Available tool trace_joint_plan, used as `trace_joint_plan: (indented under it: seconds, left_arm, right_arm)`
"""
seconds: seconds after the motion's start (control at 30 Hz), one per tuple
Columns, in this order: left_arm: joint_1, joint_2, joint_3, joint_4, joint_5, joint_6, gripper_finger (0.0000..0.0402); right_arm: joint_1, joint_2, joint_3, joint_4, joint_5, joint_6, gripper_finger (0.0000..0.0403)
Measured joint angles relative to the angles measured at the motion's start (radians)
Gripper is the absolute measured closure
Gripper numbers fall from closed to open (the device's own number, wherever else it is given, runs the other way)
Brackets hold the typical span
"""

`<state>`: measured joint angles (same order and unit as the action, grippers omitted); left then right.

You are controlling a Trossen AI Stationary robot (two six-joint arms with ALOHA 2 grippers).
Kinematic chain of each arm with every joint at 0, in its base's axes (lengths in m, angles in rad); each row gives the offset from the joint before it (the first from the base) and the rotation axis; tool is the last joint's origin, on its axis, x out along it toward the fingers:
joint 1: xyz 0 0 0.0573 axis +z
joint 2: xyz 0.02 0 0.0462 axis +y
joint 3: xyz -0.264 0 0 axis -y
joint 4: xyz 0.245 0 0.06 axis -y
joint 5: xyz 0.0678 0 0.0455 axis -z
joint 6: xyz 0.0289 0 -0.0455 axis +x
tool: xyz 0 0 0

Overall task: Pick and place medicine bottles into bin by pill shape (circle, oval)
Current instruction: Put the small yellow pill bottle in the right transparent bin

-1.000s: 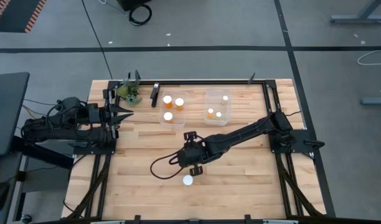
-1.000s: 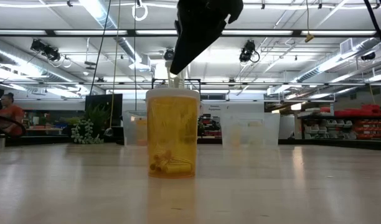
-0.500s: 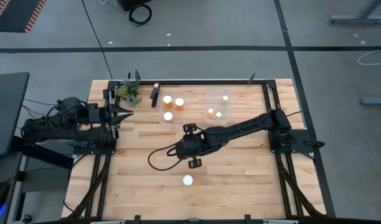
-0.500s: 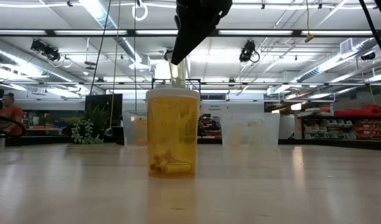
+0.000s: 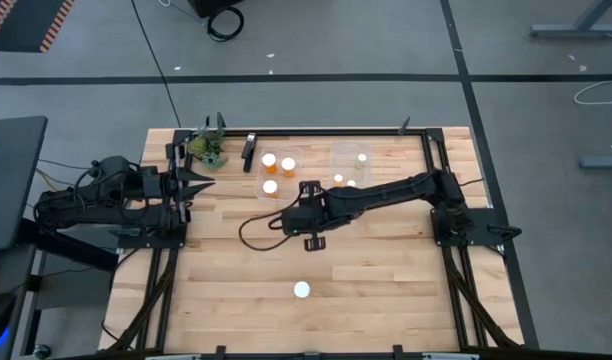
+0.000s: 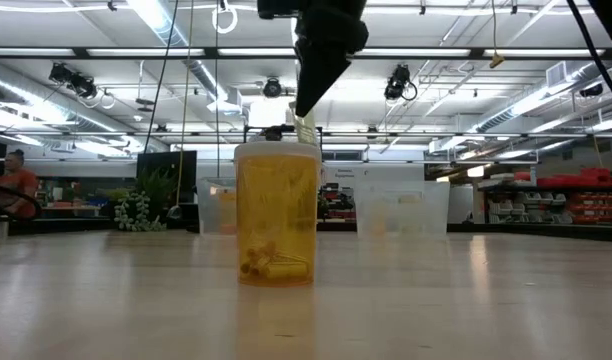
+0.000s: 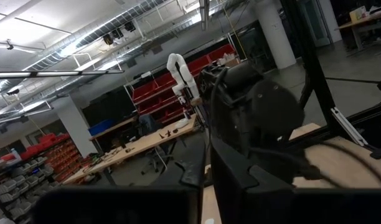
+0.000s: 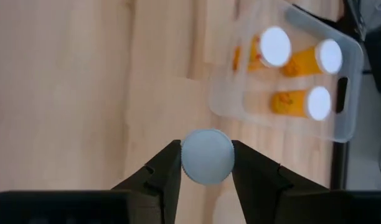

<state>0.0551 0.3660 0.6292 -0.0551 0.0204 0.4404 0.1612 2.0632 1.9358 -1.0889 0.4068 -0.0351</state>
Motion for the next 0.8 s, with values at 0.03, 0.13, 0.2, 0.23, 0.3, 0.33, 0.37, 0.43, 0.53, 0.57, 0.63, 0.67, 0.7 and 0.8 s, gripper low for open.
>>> trace_joint_plan:
  seconds: [0.03, 0.13, 0.2, 0.23, 0.3, 0.33, 0.37, 0.43, 0.53, 0.57, 0.63, 0.67, 0.7, 0.8]
  left_arm:
    - [0.000, 0.000, 0.000, 0.000, 0.000, 0.000, 0.0371]
    - [0.000, 0.000, 0.000, -0.001, 0.000, 0.000, 0.0373]
    - [0.000, 0.000, 0.000, -0.001, 0.000, 0.000, 0.0373]
    - [0.000, 0.000, 0.000, -0.001, 0.000, 0.000, 0.0372]
    - [0.000, 0.000, 0.000, -0.002, 0.000, 0.000, 0.0369]
    - [0.000, 0.000, 0.000, -0.002, 0.000, 0.000, 0.0367]
    - [0.000, 0.000, 0.000, -0.002, 0.000, 0.000, 0.0365]
    - [0.000, 0.000, 0.000, -0.002, 0.000, 0.000, 0.0362]
    - [0.000, 0.000, 0.000, -0.002, 0.000, 0.000, 0.0361]
    - [0.000, 0.000, 0.000, -0.002, 0.000, 0.000, 0.0362]
    - [0.000, 0.000, 0.000, -0.002, 0.000, 0.000, 0.0365]
    - [0.000, 0.000, 0.000, -0.002, 0.000, 0.000, 0.0366]
    - [0.000, 0.000, 0.000, -0.003, 0.000, 0.000, 0.0368]
    - [0.000, 0.000, 0.000, -0.003, 0.000, 0.000, 0.0369]
  right_arm:
    - [-0.008, 0.000, 0.000, -0.008, 0.005, 0.000, 0.0264]
    - [-0.035, 0.000, 0.000, -0.024, 0.013, -0.003, 0.0264]
    - [-0.053, 0.000, 0.000, -0.031, 0.013, -0.006, 0.0264]
    - [-0.062, 0.000, 0.000, -0.032, 0.013, -0.007, 0.0264]
    - [-0.081, 0.000, 0.000, -0.040, 0.015, -0.007, 0.0264]
    - [-0.091, 0.000, 0.000, -0.045, 0.020, -0.007, 0.0264]
    - [-0.101, 0.000, 0.000, -0.051, 0.030, -0.007, 0.0264]
    - [-0.121, 0.000, 0.000, -0.065, 0.048, -0.007, 0.0264]
    - [-0.152, 0.000, 0.000, -0.085, 0.063, 0.001, 0.0264]
    - [-0.163, -0.002, 0.000, -0.095, 0.065, 0.006, 0.0264]
    - [-0.183, -0.007, 0.000, -0.118, 0.066, 0.019, 0.0264]
    - [-0.193, -0.010, 0.000, -0.124, 0.067, 0.028, 0.0264]
    - [-0.204, -0.019, 0.000, -0.139, 0.068, 0.036, 0.0264]
    - [-0.235, -0.048, -0.001, -0.167, 0.073, 0.066, 0.0264]
